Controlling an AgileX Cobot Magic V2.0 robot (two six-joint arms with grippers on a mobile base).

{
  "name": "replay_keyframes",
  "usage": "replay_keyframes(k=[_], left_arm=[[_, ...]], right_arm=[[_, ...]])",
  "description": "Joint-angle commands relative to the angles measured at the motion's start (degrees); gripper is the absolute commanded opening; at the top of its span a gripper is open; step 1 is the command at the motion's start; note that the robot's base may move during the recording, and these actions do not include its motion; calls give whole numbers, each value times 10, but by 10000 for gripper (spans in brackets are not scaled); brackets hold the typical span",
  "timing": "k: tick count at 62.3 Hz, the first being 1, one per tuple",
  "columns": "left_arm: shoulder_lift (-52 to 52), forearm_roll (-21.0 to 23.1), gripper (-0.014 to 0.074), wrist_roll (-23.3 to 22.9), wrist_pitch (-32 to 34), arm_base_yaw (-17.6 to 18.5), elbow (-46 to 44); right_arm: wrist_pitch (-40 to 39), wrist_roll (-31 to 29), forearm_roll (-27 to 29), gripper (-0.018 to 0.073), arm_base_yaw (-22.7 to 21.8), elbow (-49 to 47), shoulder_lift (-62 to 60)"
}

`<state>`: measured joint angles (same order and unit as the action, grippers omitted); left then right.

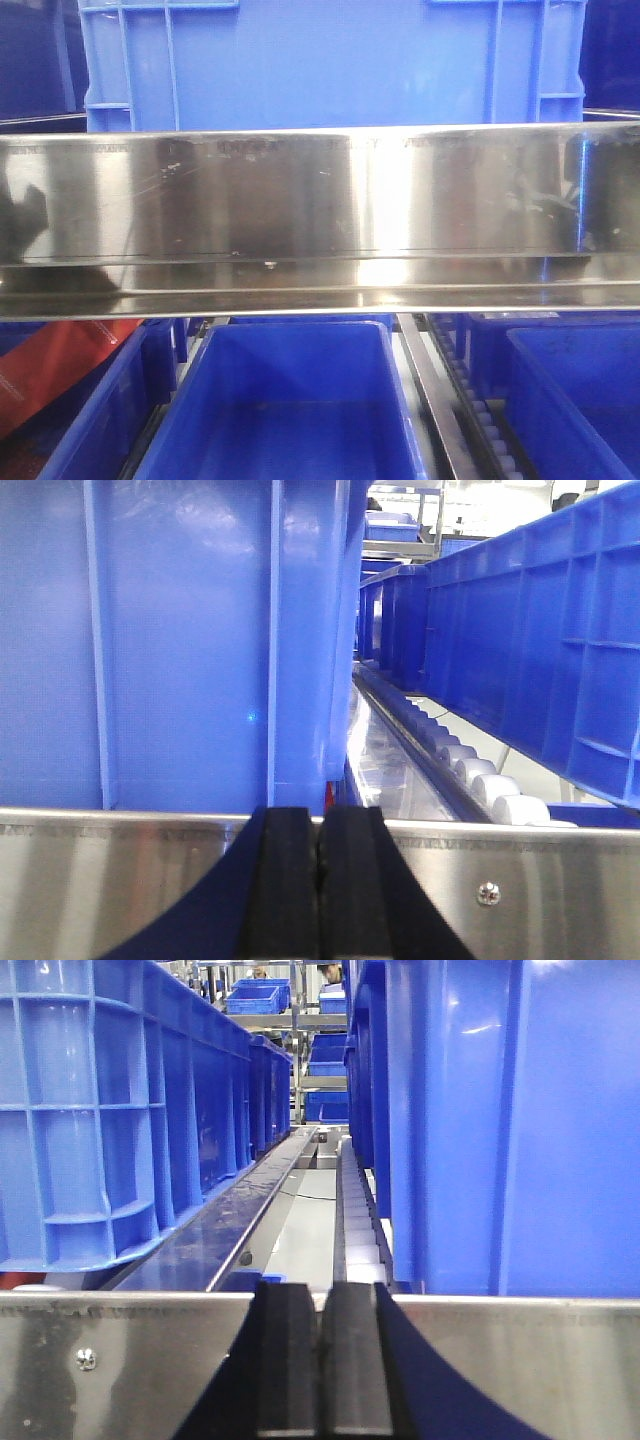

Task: Place cylindrical capacitor in blue bin on shelf

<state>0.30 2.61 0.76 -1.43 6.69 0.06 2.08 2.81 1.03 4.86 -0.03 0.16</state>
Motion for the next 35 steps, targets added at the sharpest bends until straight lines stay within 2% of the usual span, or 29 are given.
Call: replay_keyframes(k=[1,35], left_arm=[[-3,-4,-111,-4,11,-2,-1],[-3,-4,-111,-4,11,-2,-1]], right_arm=[[-12,-3,-6,-165,-3,0,-2],[-12,-3,-6,-165,-3,0,-2]])
